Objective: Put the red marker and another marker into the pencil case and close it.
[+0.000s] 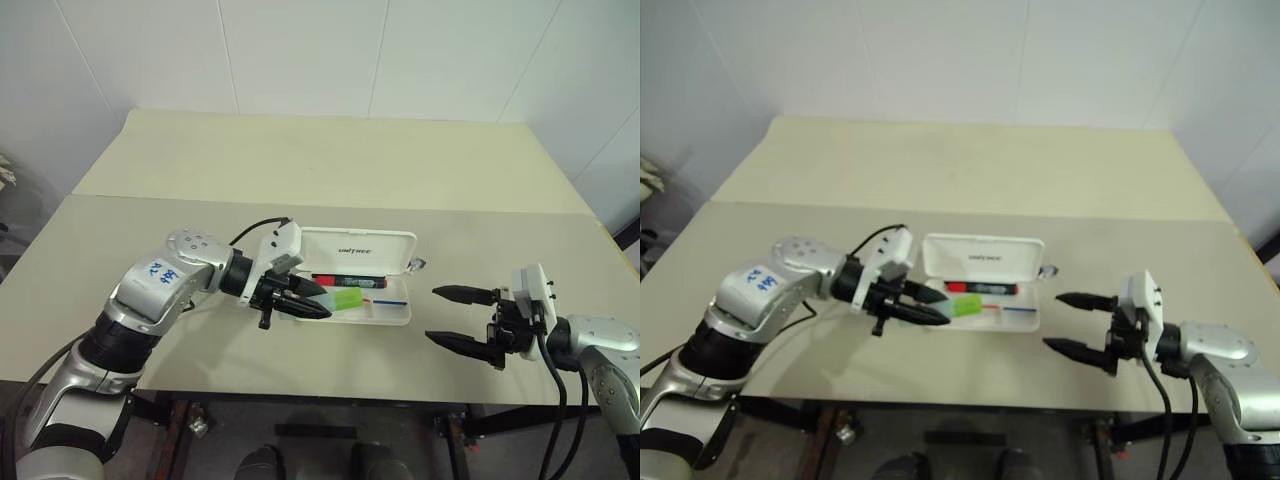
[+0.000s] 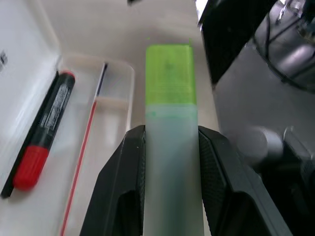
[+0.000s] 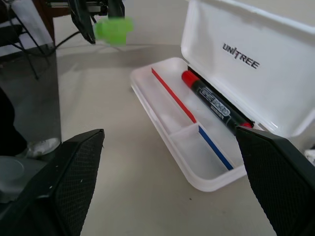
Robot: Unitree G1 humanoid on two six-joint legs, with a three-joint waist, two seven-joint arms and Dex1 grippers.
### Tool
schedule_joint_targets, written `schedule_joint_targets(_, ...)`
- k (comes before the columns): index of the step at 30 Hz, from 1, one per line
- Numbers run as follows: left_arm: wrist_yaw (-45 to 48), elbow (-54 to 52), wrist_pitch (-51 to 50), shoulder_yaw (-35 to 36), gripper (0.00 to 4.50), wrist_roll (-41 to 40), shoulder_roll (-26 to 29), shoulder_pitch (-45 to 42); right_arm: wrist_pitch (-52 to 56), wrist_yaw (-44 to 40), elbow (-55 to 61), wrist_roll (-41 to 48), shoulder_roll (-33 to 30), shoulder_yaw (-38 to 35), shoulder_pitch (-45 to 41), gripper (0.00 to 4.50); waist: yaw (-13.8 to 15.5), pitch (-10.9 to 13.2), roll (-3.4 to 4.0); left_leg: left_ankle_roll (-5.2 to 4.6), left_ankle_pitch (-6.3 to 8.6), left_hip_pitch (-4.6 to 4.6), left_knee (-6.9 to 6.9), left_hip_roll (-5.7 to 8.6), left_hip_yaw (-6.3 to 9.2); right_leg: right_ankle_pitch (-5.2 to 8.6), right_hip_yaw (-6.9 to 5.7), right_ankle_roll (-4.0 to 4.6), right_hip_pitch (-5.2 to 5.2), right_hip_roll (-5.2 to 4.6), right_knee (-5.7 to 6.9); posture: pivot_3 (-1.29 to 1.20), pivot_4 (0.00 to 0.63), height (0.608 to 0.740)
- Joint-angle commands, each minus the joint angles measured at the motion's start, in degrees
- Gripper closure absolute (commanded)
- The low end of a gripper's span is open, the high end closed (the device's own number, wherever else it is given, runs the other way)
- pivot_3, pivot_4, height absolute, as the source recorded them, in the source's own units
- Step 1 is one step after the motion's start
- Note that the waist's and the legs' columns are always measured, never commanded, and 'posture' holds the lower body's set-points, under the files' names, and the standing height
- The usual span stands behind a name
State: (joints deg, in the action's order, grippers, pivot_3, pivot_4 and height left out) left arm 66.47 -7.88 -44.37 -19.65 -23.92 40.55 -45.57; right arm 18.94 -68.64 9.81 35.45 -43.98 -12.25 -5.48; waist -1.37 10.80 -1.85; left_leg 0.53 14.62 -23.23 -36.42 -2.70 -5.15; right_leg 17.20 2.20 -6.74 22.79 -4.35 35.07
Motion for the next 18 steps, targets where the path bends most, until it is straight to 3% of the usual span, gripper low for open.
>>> schedule_joint_targets(1,1.9,3.8,4.3,-3.2,3.43,5.3,-0.2,-3.6,-1.6,1.6,2.6,0.3,0.7,-2.2,1.2,0.00,0.0,0.0,0.00,0.00,0.00,-0.02,0.00,0.00,0.01,0.00,-0.01,0.00,0.01,0.00,-0.01,0.00,0.150,0.740)
schedule_joint_targets(18,3.9,14.6,11.3,-6.7,3.43,16.1,-8.2,-10.2,-3.9,6.4,5.3,0.0,2.0,-3.0,5.5,0.00,0.0,0.0,0.00,-0.02,0.01,-0.04,-0.12,0.00,0.02,0.01,-0.01,-0.04,0.01,0.03,0.11,0.00,0.150,0.740)
